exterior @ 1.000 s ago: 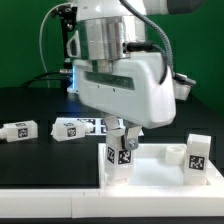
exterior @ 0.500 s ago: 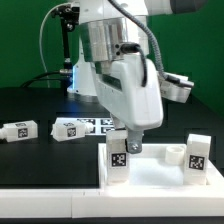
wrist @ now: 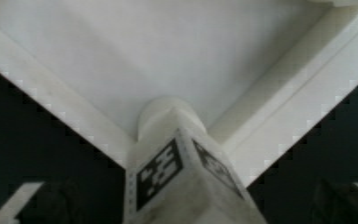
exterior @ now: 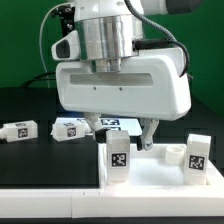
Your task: Assemble square table
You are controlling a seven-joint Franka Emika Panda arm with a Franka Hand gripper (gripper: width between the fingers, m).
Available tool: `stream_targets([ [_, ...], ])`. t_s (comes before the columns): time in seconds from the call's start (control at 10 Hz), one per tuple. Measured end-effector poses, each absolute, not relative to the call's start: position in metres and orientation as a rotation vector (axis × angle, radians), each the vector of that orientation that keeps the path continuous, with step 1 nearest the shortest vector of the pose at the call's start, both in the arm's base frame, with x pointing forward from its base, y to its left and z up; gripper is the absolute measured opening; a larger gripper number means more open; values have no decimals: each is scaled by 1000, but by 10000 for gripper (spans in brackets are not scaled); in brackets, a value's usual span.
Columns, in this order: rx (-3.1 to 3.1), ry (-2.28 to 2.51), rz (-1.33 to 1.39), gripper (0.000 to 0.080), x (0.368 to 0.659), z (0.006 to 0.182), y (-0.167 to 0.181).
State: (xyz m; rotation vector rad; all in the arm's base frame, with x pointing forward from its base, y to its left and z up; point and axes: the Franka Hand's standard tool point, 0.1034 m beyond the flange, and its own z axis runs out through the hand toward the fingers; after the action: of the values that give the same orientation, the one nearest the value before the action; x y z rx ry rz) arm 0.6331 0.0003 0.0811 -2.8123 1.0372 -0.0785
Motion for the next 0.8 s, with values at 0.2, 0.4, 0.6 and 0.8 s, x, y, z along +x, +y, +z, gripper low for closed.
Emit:
stream_targets([
  [0.2, -2989, 517, -123, 649, 634, 78, -7],
  [0.4, -3062, 55, -148, 649, 636, 80, -9],
  [0.6, -3058, 129, -144, 549, 635, 79, -10],
  [0.8, -3041, 286, -137, 414, 635, 79, -9],
])
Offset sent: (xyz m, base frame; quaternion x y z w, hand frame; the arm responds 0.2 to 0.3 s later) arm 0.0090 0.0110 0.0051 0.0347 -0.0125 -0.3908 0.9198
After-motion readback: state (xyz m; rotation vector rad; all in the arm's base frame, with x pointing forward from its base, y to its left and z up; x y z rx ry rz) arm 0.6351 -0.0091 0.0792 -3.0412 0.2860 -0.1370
